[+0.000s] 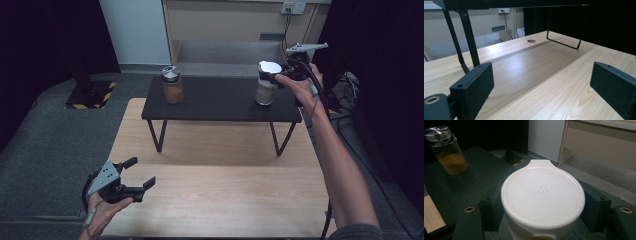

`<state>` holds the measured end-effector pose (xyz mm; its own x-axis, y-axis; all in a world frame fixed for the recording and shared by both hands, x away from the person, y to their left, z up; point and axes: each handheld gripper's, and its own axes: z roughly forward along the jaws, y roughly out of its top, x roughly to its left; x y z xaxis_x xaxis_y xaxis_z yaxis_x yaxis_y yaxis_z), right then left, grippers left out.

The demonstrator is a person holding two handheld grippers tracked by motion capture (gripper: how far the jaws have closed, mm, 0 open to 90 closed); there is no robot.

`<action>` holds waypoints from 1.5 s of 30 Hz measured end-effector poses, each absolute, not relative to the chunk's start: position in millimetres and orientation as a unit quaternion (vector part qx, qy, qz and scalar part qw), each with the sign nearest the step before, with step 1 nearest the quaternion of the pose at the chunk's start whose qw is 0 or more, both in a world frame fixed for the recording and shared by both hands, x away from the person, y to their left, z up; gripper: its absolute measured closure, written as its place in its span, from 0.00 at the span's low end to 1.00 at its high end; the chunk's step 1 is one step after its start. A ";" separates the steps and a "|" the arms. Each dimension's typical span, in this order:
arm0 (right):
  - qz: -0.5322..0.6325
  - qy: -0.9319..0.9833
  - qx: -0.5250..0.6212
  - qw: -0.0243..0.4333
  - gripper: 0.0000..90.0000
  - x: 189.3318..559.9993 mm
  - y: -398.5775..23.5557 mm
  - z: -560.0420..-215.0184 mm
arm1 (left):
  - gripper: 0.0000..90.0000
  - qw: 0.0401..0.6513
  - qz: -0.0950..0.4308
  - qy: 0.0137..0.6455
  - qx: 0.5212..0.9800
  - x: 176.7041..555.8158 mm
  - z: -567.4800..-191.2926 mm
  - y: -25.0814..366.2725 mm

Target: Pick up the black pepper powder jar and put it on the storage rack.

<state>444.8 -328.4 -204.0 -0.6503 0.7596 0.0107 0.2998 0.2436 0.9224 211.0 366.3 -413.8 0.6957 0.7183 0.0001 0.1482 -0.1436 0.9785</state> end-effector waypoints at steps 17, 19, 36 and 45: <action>0.587 0.691 0.344 0.244 0.05 409.0 -356.6 -198.8 | 0.04 0.580 0.246 0.296 0.718 210.9 -412.6 364.8; 0.589 0.692 0.334 0.250 0.05 401.1 -359.0 -194.0 | 0.04 0.580 0.246 0.295 0.718 210.9 -412.4 364.2; 0.633 0.710 0.208 0.227 0.02 350.1 -371.5 -216.2 | 0.04 0.591 0.237 0.303 0.709 211.5 -414.2 365.0; 0.651 0.704 0.187 0.214 0.01 328.8 -373.9 -240.1 | 0.03 0.592 0.235 0.303 0.709 211.6 -414.1 365.1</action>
<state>328.8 -373.9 -240.1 -0.8386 0.5416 -0.0579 -0.0158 0.0821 0.9965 211.6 365.1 -414.1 0.7054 0.7083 -0.0264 0.1516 -0.1144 0.9818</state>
